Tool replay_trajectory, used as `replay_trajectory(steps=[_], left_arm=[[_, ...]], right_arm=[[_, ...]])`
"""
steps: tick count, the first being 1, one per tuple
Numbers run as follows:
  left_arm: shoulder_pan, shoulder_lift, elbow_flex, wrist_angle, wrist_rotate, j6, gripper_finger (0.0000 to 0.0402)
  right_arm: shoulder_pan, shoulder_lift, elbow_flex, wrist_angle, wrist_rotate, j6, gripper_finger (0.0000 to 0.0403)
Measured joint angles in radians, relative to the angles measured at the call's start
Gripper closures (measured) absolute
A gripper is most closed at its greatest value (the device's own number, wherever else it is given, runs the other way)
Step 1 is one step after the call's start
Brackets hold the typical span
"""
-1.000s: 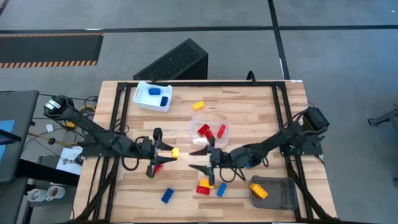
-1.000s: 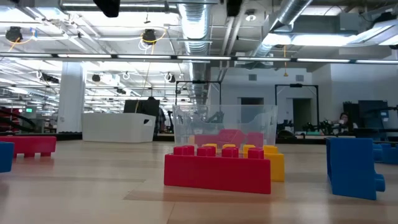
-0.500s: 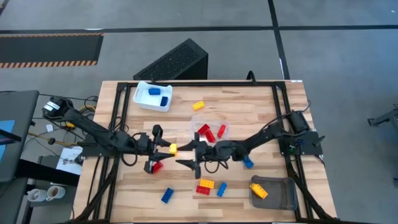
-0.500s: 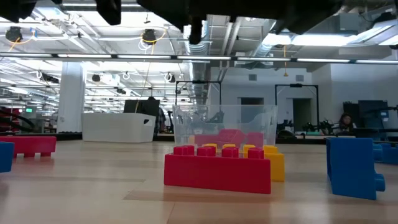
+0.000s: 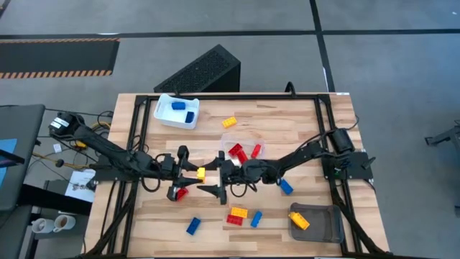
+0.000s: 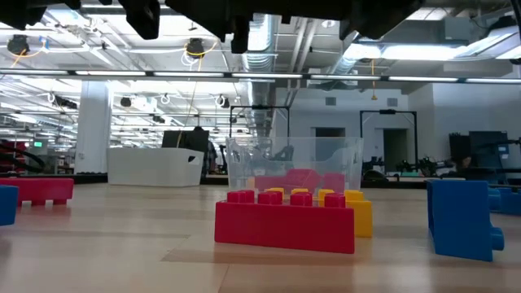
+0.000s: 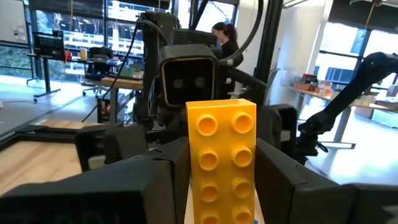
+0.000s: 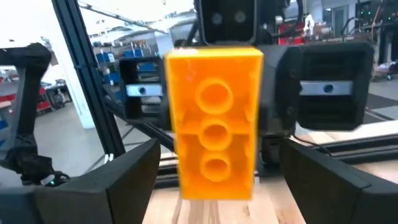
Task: Sort & place blocks by color
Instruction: Put the yellow game piece into the black bin
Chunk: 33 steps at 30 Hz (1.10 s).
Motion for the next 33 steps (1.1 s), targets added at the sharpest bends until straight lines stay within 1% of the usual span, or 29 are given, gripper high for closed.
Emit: replay_trajectory(steps=[2,5,15,17,21,23,26,30,33], left_arm=[[0.000,0.000,0.000,0.000,0.000,0.000,0.0291],[0.000,0.000,0.000,0.000,0.000,0.000,0.0290],[0.000,0.000,0.000,-0.003,-0.005,0.000,0.0289],[0.000,0.000,0.000,-0.005,-0.008,-0.004,0.0288],[0.000,0.000,0.000,-0.017,-0.007,-0.019,0.0271],[0.000,0.000,0.000,-0.019,-0.006,-0.027,0.0250],[0.001,-0.001,0.002,-0.014,-0.009,-0.027,0.0205],[0.002,-0.007,0.002,-0.027,-0.043,-0.027,0.0148],[0.002,-0.033,0.002,-0.052,-0.069,-0.027,0.0120]], right_arm=[[-0.003,0.000,0.000,-0.014,0.001,0.000,0.0065],[-0.003,0.000,-0.001,-0.012,0.002,-0.017,0.0097],[0.001,0.000,-0.001,-0.020,-0.014,-0.036,0.0249],[0.001,0.000,-0.001,-0.028,-0.014,-0.034,0.0271],[0.009,0.000,-0.001,-0.046,-0.013,-0.028,0.0272],[0.012,0.000,-0.001,-0.053,-0.013,-0.026,0.0272],[0.014,-0.004,-0.002,-0.114,0.001,-0.026,0.0266],[0.021,-0.058,-0.002,-0.285,0.020,0.009,0.0245],[0.036,-0.121,-0.002,-0.487,0.028,0.041,0.0250]])
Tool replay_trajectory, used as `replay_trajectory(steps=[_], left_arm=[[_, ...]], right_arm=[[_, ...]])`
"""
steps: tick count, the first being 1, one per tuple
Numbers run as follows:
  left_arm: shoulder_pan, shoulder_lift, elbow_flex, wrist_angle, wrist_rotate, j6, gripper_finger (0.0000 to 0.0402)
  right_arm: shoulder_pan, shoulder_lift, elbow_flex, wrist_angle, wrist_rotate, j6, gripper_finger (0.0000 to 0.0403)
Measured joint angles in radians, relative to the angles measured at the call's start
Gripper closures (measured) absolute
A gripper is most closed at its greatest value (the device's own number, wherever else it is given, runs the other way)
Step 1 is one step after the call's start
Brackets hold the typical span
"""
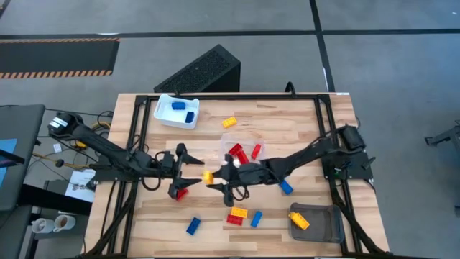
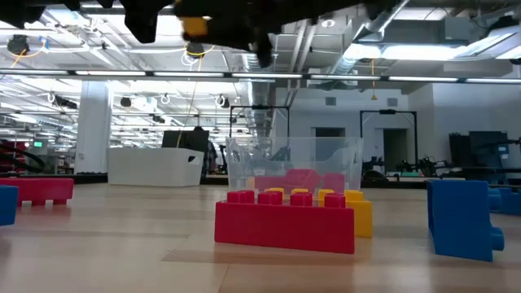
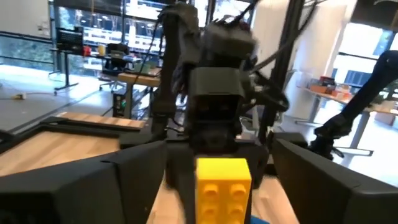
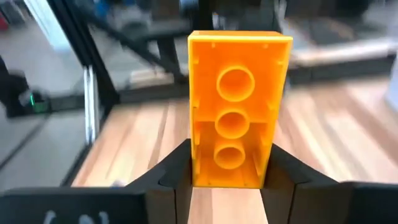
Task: Sort & place blocks by color
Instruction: Put the yellow game piece into the black bin
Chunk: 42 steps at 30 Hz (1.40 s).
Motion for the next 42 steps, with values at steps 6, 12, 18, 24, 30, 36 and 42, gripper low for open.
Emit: replay_trajectory(steps=[6,12,18,24,30,36,42], left_arm=[[0.000,-0.094,0.000,-0.135,-0.027,-0.026,0.0105],[0.000,-0.145,0.000,-0.206,-0.037,-0.057,0.0106],[0.000,-0.144,0.000,-0.220,-0.037,-0.069,0.0107],[-0.001,-0.144,0.000,-0.219,-0.037,-0.070,0.0107],[-0.001,-0.144,0.000,-0.215,-0.037,-0.070,0.0107],[0.000,-0.144,0.000,-0.211,-0.056,-0.060,0.0107],[0.000,-0.144,0.000,-0.211,-0.079,-0.041,0.0107]], right_arm=[[0.078,-0.197,0.001,-0.503,0.002,0.174,0.0268],[0.250,-0.350,0.001,-0.859,0.097,0.468,0.0249],[0.473,-0.419,0.001,-1.106,0.149,0.911,0.0256],[0.682,-0.407,0.001,-1.254,0.132,1.353,0.0243],[0.795,-0.364,0.000,-1.333,0.069,1.657,0.0239],[0.813,-0.325,0.000,-1.365,-0.098,1.789,0.0240],[0.813,-0.292,0.000,-1.409,-0.165,1.792,0.0213]])
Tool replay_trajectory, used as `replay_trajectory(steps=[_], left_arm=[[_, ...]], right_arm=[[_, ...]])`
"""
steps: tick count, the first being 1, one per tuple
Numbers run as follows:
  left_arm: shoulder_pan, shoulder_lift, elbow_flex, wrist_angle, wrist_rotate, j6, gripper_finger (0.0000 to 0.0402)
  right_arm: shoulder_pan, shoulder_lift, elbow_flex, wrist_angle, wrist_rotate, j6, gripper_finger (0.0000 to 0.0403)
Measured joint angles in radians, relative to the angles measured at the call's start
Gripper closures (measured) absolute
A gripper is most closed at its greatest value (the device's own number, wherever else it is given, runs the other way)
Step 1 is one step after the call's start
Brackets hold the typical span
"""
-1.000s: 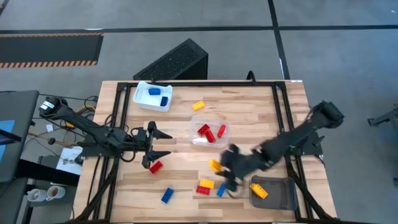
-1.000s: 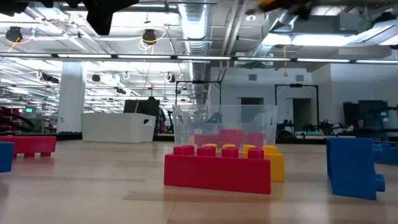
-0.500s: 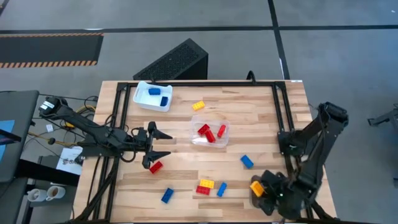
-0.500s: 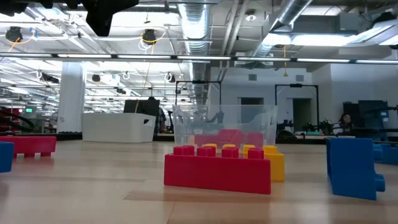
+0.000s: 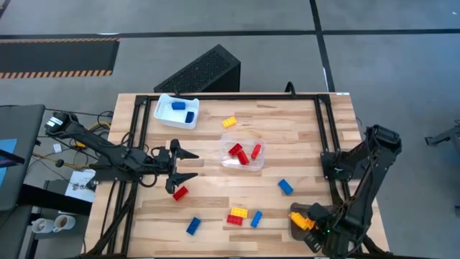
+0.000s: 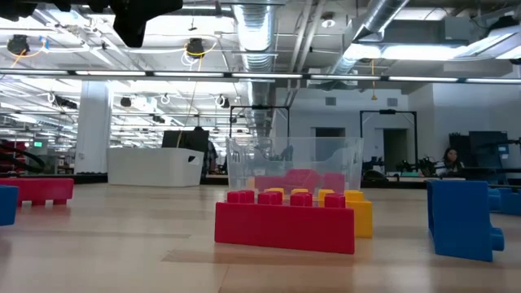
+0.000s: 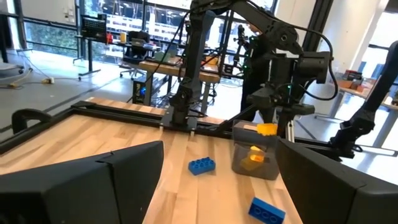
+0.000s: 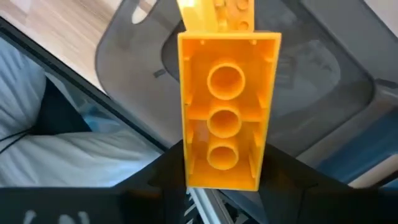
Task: Sort & place blocks by color
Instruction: Put the yellow game piece into the black bin, then put the blue game piece into the white bin
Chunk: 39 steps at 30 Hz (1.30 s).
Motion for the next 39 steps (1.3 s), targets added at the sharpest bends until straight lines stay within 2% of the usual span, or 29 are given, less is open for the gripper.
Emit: replay_trajectory(steps=[9,13,20,28,34,39], left_arm=[[0.000,0.000,0.000,-0.001,0.001,0.001,0.0107],[0.000,0.000,0.000,-0.005,0.001,0.001,0.0107],[0.000,0.000,0.000,-0.006,0.002,0.000,0.0107],[0.000,0.000,0.000,-0.007,0.003,0.011,0.0107],[0.000,0.000,0.000,-0.033,0.007,0.011,0.0107],[0.000,0.000,-0.001,-0.061,0.007,0.007,0.0107]], right_arm=[[-0.013,0.001,0.000,-0.042,-0.016,-0.012,0.0124],[-0.030,-0.009,0.000,-0.072,-0.019,-0.050,0.0100],[-0.125,-0.019,0.000,-0.099,0.088,-0.208,0.0100],[-0.347,-0.019,0.000,-0.145,0.182,-0.485,0.0101],[-0.524,-0.018,-0.006,-0.142,0.197,-0.690,0.0101],[-0.615,-0.018,-0.068,-0.138,0.159,-0.721,0.0101]])
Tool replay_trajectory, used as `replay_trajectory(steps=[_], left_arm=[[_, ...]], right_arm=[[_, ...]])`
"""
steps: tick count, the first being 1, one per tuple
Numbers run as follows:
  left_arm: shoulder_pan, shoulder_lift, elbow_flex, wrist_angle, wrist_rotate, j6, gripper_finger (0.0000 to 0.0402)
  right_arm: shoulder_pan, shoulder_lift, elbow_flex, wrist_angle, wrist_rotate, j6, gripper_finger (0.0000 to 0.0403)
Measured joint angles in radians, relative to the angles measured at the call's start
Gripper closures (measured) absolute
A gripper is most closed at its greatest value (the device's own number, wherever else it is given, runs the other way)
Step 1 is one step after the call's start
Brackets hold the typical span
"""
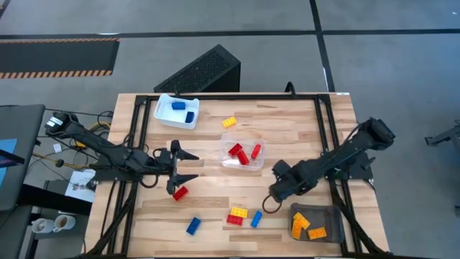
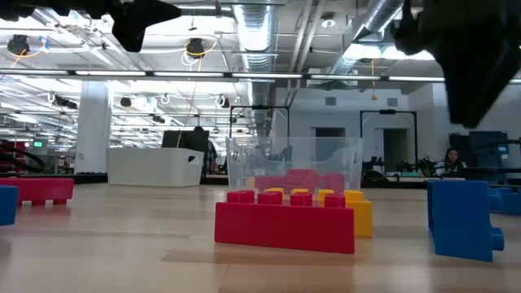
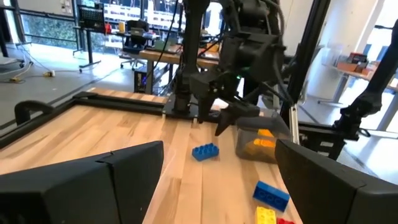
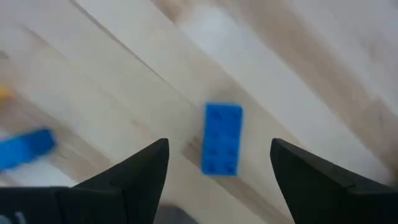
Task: Sort & place blocks by color
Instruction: Put the blue game piece into the white bin
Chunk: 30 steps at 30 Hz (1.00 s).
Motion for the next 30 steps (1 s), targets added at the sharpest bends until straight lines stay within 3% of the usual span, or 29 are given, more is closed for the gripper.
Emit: replay_trajectory(steps=[7,15,25,30], left_arm=[[0.000,0.000,0.000,-0.023,0.000,-0.009,0.0107],[0.000,0.000,0.000,-0.011,-0.002,-0.015,0.0107],[0.000,0.000,0.000,-0.010,-0.007,-0.013,0.0107],[0.000,0.000,0.000,-0.011,-0.007,-0.010,0.0107]], right_arm=[[-0.027,-0.002,-0.142,0.076,-0.061,-0.028,0.0101],[-0.032,-0.002,-0.259,0.334,-0.075,-0.068,0.0101],[-0.033,-0.003,-0.323,0.368,-0.079,-0.043,0.0101],[-0.033,-0.003,-0.370,0.418,-0.137,-0.040,0.0101]])
